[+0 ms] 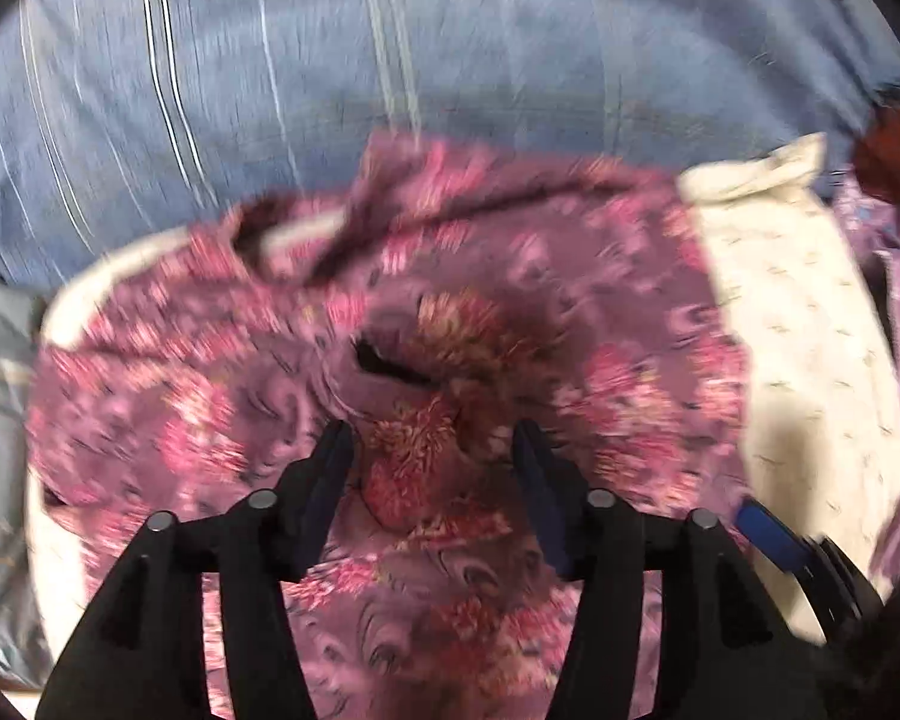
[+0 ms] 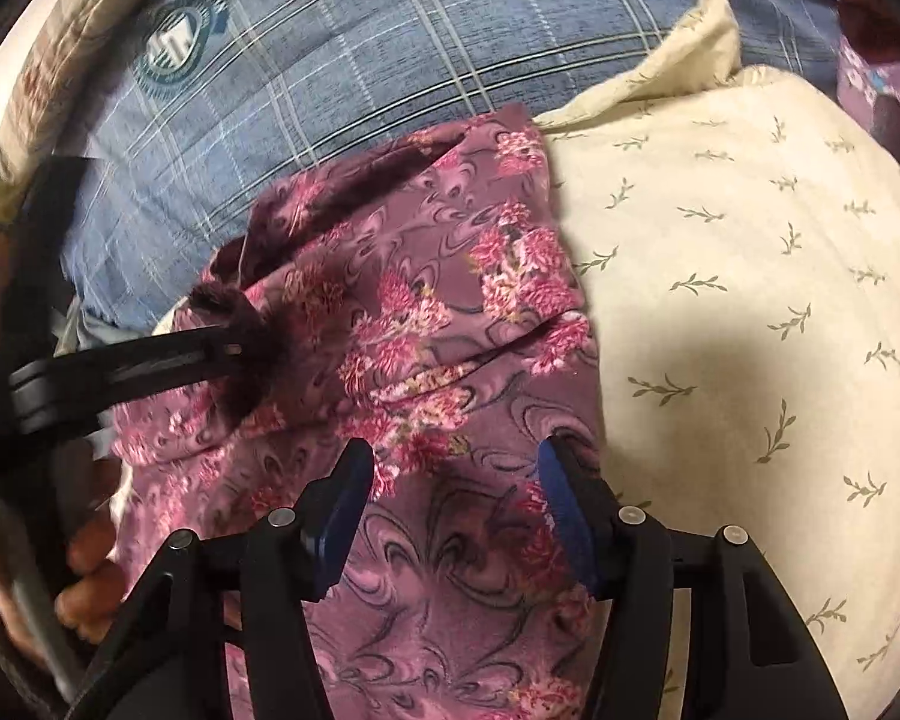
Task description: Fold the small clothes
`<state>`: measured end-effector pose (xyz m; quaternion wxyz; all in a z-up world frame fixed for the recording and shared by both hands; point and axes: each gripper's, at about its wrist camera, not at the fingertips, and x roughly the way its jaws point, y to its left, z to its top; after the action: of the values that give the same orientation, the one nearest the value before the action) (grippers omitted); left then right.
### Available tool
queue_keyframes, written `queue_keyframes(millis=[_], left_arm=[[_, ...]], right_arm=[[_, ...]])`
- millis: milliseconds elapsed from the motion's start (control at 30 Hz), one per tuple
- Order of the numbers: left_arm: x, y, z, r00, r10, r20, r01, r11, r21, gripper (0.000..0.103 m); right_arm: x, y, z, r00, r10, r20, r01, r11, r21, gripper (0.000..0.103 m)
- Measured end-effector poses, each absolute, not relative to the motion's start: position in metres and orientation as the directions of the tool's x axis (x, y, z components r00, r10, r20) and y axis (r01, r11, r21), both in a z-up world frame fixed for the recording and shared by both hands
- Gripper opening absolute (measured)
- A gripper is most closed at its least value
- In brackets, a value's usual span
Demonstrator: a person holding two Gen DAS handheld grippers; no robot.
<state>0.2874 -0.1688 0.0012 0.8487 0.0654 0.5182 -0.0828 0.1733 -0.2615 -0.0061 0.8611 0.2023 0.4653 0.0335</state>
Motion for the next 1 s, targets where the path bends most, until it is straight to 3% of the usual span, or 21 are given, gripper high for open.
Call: queue_keyframes(millis=[100, 200, 300, 433, 633, 667, 700, 733, 800, 1000], left_arm=[[0.270, -0.140, 0.041, 0.489, -0.171, -0.855, 0.229, 0.971, -0.064, 0.068], [0.258, -0.074, 0.068, 0.533, -0.224, -0.816, 0.140, 0.974, -0.176, 0.087], [0.254, 0.004, 0.067, 0.531, -0.241, -0.812, 0.016, 0.961, -0.275, 0.087], [0.243, 0.080, 0.029, 0.484, -0.270, -0.832, -0.159, 0.908, -0.387, 0.087], [0.234, 0.092, -0.027, 0.458, -0.448, -0.768, -0.244, 0.767, -0.594, 0.087], [0.236, 0.091, -0.033, 0.452, -0.461, -0.764, -0.255, 0.754, -0.606, 0.086], [0.238, 0.089, -0.043, 0.441, -0.471, -0.764, -0.278, 0.737, -0.616, 0.086], [0.240, 0.088, -0.049, 0.437, -0.485, -0.757, -0.294, 0.719, -0.630, 0.086], [0.242, 0.086, -0.062, 0.438, -0.520, -0.733, -0.322, 0.670, -0.668, 0.086], [0.258, 0.072, -0.087, 0.444, -0.544, -0.712, -0.378, 0.606, -0.700, 0.086]], right_arm=[[0.177, -0.263, 0.000, 0.575, 0.245, -0.780, 0.149, 0.907, 0.395, 0.058], [0.185, -0.250, 0.010, 0.587, 0.291, -0.756, 0.116, 0.893, 0.435, 0.066], [0.203, -0.222, 0.018, 0.569, 0.402, -0.717, 0.028, 0.862, 0.506, 0.078], [0.239, -0.181, 0.016, 0.528, 0.440, -0.726, -0.039, 0.867, 0.497, 0.076], [0.278, -0.149, -0.007, 0.498, 0.345, -0.796, 0.030, 0.910, 0.414, 0.076], [0.282, -0.145, -0.011, 0.489, 0.328, -0.808, 0.034, 0.919, 0.394, 0.074], [0.286, -0.142, -0.013, 0.486, 0.325, -0.811, 0.033, 0.921, 0.389, 0.066], [0.288, -0.140, -0.014, 0.483, 0.321, -0.814, 0.032, 0.923, 0.383, 0.050], [0.290, -0.141, -0.016, 0.469, 0.341, -0.815, 0.015, 0.919, 0.394, 0.032], [0.290, -0.158, -0.021, 0.453, 0.409, -0.792, 0.020, 0.884, 0.468, 0.031]])
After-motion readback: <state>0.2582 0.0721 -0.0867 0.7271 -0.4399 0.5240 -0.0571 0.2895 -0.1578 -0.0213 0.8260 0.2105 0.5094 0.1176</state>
